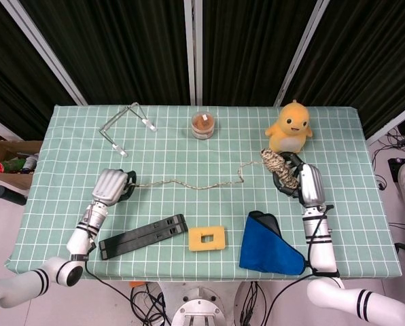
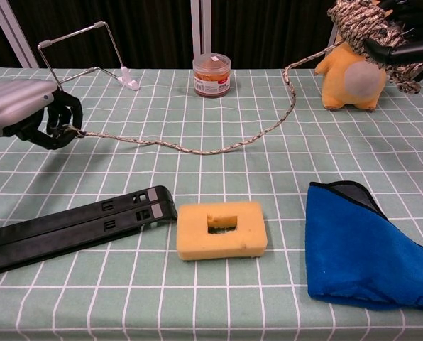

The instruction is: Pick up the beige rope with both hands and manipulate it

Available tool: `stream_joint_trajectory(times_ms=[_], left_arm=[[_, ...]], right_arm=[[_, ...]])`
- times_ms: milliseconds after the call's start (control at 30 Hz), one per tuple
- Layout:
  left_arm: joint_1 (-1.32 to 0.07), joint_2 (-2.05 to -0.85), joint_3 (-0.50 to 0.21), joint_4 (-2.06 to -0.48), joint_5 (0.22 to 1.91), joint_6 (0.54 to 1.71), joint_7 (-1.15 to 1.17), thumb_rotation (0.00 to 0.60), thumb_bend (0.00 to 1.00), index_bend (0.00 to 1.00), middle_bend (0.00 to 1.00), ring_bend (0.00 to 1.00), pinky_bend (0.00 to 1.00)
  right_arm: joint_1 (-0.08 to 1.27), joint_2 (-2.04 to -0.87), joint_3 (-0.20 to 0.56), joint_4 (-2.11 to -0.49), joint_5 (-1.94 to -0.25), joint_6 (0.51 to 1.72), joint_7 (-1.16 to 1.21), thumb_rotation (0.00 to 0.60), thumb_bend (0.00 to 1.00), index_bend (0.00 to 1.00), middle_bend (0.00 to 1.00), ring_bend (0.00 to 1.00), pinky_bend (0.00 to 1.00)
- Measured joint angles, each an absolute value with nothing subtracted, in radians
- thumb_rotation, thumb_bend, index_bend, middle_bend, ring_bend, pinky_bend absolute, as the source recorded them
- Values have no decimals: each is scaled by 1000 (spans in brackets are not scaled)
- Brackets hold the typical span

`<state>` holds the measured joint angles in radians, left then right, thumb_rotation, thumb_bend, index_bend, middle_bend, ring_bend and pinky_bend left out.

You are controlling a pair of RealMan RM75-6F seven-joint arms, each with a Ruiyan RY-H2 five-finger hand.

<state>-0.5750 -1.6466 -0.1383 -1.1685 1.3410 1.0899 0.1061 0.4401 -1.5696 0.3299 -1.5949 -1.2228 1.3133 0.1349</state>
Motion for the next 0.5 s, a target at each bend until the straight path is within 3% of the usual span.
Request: stream_joint_trajectory(times_ms=[500], left_arm=[[-553, -1628, -181, -1245, 1407, 1237, -90, 600, 471, 822, 813, 733, 827]], right_arm=[[455, -1581, 320, -1586, -1282, 1302, 191, 600, 605, 868, 684, 611, 756]])
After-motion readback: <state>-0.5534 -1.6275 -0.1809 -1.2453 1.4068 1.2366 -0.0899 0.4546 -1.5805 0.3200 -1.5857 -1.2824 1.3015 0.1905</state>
